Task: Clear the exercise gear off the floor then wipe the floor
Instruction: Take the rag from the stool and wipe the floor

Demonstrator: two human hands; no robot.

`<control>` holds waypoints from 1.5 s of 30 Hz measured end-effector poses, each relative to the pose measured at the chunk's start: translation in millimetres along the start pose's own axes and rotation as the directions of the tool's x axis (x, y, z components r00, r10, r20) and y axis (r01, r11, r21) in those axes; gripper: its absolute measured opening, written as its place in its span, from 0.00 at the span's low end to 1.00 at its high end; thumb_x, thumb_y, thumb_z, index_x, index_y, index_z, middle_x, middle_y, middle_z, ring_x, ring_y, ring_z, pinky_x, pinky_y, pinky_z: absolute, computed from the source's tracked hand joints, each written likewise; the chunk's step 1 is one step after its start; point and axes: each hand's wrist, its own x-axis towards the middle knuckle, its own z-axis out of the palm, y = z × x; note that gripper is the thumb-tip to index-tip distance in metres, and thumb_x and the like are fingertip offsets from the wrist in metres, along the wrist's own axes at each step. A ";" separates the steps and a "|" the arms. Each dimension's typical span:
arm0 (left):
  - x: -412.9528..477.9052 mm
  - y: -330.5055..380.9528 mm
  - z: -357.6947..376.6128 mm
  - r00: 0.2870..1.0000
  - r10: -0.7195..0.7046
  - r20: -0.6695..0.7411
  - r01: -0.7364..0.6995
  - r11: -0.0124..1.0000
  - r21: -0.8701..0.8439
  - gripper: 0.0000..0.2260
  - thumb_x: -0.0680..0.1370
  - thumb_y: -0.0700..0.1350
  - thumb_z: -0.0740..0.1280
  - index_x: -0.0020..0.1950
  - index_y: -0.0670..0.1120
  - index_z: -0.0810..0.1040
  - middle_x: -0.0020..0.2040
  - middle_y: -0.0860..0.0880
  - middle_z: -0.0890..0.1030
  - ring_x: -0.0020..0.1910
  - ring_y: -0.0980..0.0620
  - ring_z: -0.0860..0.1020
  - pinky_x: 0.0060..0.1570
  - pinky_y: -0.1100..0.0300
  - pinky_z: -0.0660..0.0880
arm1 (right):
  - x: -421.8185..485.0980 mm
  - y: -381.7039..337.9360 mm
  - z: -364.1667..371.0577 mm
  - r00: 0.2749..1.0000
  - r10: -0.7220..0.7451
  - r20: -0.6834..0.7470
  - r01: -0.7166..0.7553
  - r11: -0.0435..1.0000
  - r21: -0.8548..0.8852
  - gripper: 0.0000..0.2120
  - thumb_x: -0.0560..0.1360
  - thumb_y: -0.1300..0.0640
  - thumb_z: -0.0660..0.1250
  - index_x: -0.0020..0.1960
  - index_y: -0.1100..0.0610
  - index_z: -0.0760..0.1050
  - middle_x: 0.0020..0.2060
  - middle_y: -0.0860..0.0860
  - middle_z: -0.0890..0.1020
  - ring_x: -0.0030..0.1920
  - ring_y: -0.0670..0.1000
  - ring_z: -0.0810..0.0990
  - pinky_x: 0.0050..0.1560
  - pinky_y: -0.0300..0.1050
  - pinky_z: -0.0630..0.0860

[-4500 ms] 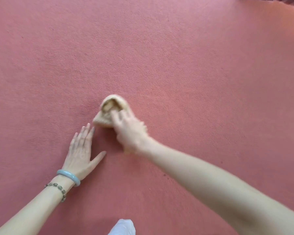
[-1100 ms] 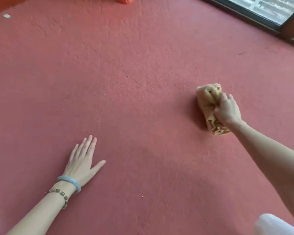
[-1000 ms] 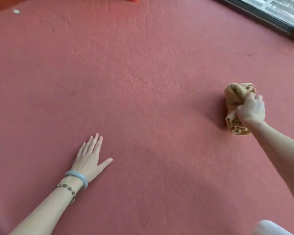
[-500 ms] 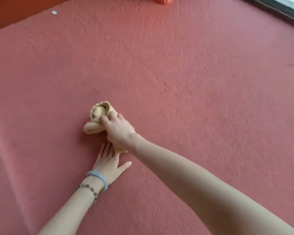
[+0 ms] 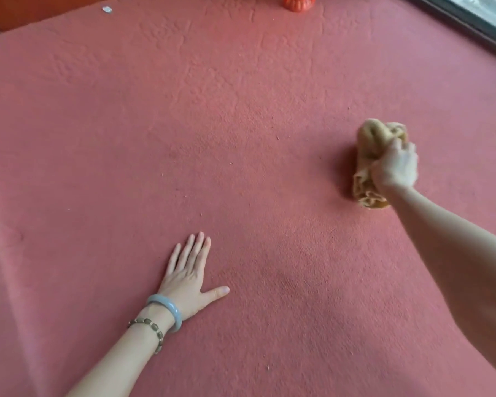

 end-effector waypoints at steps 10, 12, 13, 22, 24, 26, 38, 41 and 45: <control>-0.6 1.6 -5.8 0.995 -0.059 0.079 0.060 0.998 -0.014 0.44 0.71 0.74 0.44 0.77 0.46 0.45 0.76 0.45 0.52 0.75 0.51 0.43 0.70 0.52 0.41 | -74.5 -177.7 65.7 0.868 -0.428 0.253 0.421 0.903 0.084 0.25 0.74 0.62 0.58 0.71 0.53 0.62 0.72 0.60 0.59 0.60 0.63 0.71 0.55 0.54 0.73; 0.2 0.9 -2.7 0.992 -0.059 0.113 0.062 0.998 -0.023 0.44 0.71 0.74 0.43 0.76 0.44 0.50 0.76 0.44 0.57 0.75 0.49 0.47 0.71 0.52 0.42 | -139.3 -233.5 72.9 0.698 -0.610 0.374 0.602 0.783 0.154 0.25 0.73 0.63 0.60 0.69 0.54 0.63 0.70 0.61 0.61 0.59 0.63 0.72 0.55 0.54 0.73; 1.3 1.6 -4.7 0.992 -0.069 0.104 0.071 0.997 -0.017 0.45 0.71 0.74 0.42 0.75 0.42 0.55 0.74 0.43 0.61 0.75 0.47 0.52 0.71 0.52 0.43 | -169.8 -251.4 77.6 0.579 -0.694 0.427 0.680 0.700 0.216 0.24 0.73 0.63 0.61 0.68 0.54 0.64 0.68 0.61 0.63 0.59 0.64 0.72 0.56 0.55 0.73; 2.6 2.9 -8.2 0.999 -0.033 -0.018 0.033 0.999 -0.014 0.45 0.70 0.75 0.43 0.76 0.44 0.48 0.77 0.45 0.54 0.75 0.49 0.47 0.70 0.55 0.37 | -185.9 -247.3 76.3 0.352 -0.844 0.404 0.775 0.505 0.380 0.20 0.75 0.56 0.62 0.67 0.57 0.68 0.58 0.60 0.71 0.58 0.61 0.72 0.55 0.51 0.71; 1.0 2.3 -3.8 1.000 -0.023 -0.018 0.022 0.999 -0.023 0.48 0.67 0.76 0.43 0.75 0.46 0.34 0.75 0.50 0.36 0.73 0.53 0.32 0.70 0.56 0.30 | -127.6 -215.0 65.5 0.572 -0.746 0.341 0.693 0.662 0.286 0.17 0.77 0.55 0.59 0.65 0.57 0.69 0.55 0.61 0.72 0.55 0.61 0.74 0.49 0.50 0.71; 0.8 1.9 -6.5 1.000 -0.025 0.013 0.025 0.998 -0.057 0.48 0.63 0.76 0.38 0.70 0.47 0.26 0.69 0.54 0.25 0.69 0.54 0.24 0.68 0.56 0.26 | -72.5 -169.2 51.2 0.749 -0.607 0.265 0.585 0.794 0.165 0.18 0.78 0.52 0.59 0.66 0.55 0.68 0.55 0.62 0.72 0.54 0.63 0.75 0.49 0.52 0.72; 1.6 3.0 -3.6 1.000 -0.024 -0.007 0.024 0.998 -0.058 0.48 0.60 0.76 0.35 0.70 0.48 0.26 0.71 0.53 0.27 0.69 0.54 0.26 0.66 0.56 0.25 | -67.8 -97.8 50.9 0.847 -0.483 0.220 0.483 0.874 0.061 0.20 0.73 0.56 0.56 0.65 0.47 0.69 0.61 0.61 0.72 0.56 0.62 0.72 0.57 0.57 0.72; 2.3 2.2 -3.2 0.999 -0.032 -0.012 0.032 0.998 -0.054 0.51 0.62 0.78 0.41 0.75 0.48 0.33 0.76 0.51 0.35 0.72 0.54 0.30 0.69 0.55 0.29 | -156.0 -123.0 56.8 0.616 -0.702 0.357 0.710 0.691 0.133 0.22 0.74 0.62 0.59 0.67 0.51 0.69 0.59 0.58 0.72 0.56 0.61 0.72 0.56 0.55 0.72; -1.1 3.1 -1.5 0.993 -0.109 -0.036 0.097 0.966 -0.240 0.47 0.67 0.75 0.50 0.77 0.46 0.50 0.76 0.51 0.48 0.75 0.55 0.44 0.73 0.54 0.40 | -249.5 -100.5 22.2 0.296 -0.865 0.406 0.791 0.460 0.404 0.23 0.73 0.63 0.64 0.67 0.56 0.69 0.52 0.58 0.75 0.49 0.60 0.77 0.52 0.52 0.75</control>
